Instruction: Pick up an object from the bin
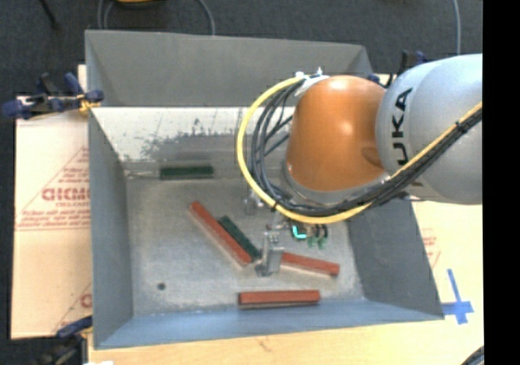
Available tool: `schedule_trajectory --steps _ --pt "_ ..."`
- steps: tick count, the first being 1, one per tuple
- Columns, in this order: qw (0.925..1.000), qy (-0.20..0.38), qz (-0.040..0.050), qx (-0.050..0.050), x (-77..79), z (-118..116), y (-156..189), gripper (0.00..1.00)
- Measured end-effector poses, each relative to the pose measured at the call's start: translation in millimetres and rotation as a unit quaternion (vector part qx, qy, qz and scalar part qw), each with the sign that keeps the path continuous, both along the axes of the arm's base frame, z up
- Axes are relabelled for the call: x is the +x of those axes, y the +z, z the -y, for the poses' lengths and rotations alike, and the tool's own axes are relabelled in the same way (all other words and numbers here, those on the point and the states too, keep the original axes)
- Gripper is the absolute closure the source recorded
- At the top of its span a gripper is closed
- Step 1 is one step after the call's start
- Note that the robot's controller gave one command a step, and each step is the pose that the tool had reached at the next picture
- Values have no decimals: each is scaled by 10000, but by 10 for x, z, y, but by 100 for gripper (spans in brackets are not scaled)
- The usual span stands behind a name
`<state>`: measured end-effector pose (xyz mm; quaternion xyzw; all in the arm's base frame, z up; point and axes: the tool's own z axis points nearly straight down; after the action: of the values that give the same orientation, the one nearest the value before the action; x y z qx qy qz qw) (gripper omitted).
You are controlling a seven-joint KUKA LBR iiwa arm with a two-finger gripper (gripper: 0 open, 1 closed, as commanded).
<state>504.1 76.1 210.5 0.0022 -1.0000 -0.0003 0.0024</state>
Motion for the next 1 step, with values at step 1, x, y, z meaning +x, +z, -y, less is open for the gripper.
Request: schedule_trajectory --steps 1 --pt "10000 -23 40 4 17 5 38 100"
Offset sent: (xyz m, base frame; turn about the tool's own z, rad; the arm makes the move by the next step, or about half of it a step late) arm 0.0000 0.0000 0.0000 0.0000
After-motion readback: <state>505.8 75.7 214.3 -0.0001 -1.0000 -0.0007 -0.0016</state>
